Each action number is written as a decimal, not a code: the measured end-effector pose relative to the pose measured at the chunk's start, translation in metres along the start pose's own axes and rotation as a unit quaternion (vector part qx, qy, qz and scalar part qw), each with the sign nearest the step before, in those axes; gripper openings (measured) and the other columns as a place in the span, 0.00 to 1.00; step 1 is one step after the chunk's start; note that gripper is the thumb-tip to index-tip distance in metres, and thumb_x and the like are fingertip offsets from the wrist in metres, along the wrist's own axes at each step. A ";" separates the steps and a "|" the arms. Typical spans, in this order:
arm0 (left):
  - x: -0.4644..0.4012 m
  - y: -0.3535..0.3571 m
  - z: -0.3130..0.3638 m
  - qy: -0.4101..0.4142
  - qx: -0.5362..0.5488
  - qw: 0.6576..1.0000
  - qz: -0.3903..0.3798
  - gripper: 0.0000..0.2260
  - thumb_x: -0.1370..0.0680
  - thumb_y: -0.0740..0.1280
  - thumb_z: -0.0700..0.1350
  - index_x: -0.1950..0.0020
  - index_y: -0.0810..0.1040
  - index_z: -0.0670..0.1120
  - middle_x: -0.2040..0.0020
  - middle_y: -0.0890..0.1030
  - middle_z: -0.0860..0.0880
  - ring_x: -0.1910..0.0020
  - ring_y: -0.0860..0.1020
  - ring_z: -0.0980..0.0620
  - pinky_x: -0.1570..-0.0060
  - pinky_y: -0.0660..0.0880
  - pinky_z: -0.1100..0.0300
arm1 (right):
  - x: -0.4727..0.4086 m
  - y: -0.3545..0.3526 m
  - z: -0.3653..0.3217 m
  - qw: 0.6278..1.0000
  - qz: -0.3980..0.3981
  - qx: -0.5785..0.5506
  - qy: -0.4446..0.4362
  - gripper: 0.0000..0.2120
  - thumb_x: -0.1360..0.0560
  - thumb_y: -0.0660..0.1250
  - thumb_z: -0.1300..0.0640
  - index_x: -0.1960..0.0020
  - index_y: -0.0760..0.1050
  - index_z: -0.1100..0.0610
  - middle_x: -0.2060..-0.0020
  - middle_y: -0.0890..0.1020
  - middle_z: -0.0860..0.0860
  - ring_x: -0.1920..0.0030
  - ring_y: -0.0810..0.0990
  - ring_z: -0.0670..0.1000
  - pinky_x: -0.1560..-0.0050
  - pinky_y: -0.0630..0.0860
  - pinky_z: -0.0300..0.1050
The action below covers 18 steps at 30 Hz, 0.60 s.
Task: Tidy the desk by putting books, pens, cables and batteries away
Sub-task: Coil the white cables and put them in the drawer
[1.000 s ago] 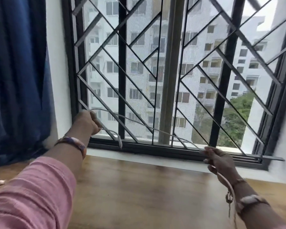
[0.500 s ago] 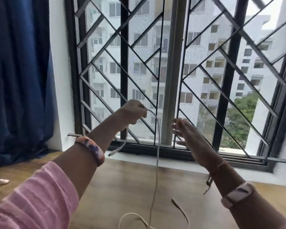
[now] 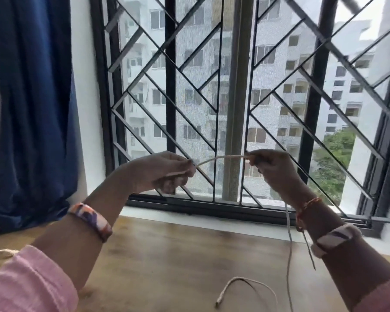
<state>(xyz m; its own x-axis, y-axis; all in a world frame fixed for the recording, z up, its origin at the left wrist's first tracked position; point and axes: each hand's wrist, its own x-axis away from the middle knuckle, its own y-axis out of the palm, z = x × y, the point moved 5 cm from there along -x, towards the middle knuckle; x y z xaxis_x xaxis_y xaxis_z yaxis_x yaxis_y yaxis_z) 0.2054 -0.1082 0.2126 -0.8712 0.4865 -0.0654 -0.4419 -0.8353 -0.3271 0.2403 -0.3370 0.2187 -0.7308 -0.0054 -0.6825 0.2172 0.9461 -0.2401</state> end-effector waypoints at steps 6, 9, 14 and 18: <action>-0.015 0.009 0.036 0.190 0.414 0.889 0.053 0.07 0.26 0.62 0.41 0.60 0.79 0.41 0.68 0.80 0.49 0.71 0.79 0.56 0.68 0.79 0.63 | 0.021 0.050 -0.001 0.989 -0.120 0.072 -0.039 0.08 0.24 0.64 0.62 0.57 0.79 0.51 0.71 0.77 0.48 0.75 0.70 0.39 0.71 0.67 0.30; -0.025 -0.008 0.038 0.256 0.359 0.872 0.212 0.08 0.22 0.61 0.38 0.58 0.78 0.41 0.65 0.83 0.47 0.63 0.83 0.52 0.61 0.80 0.60 | 0.037 0.071 -0.007 0.978 -0.183 0.089 -0.050 0.07 0.23 0.63 0.59 0.47 0.78 0.56 0.69 0.78 0.48 0.72 0.73 0.47 0.67 0.72 0.37; -0.013 -0.005 0.045 0.405 -0.303 0.743 0.439 0.05 0.24 0.66 0.38 0.58 0.79 0.39 0.57 0.83 0.41 0.56 0.82 0.48 0.53 0.79 0.61 | 0.036 0.071 -0.014 0.972 -0.151 0.147 -0.108 0.10 0.23 0.63 0.55 0.44 0.78 0.53 0.56 0.84 0.55 0.59 0.82 0.52 0.56 0.78 0.47; -0.024 0.015 0.038 0.332 -0.579 0.672 0.320 0.09 0.21 0.61 0.40 0.49 0.77 0.36 0.53 0.82 0.39 0.57 0.82 0.43 0.58 0.80 0.51 | 0.028 0.053 -0.019 0.966 -0.077 0.199 -0.145 0.08 0.23 0.63 0.51 0.49 0.79 0.52 0.62 0.84 0.54 0.62 0.82 0.55 0.61 0.78 0.54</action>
<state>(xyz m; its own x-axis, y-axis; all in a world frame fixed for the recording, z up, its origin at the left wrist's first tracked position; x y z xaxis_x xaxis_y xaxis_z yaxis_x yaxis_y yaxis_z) 0.2117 -0.1421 0.2451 -0.3458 0.4516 -0.8225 0.7755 -0.3558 -0.5215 0.2185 -0.2807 0.2000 -0.5744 -0.2817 -0.7686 0.3941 0.7277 -0.5613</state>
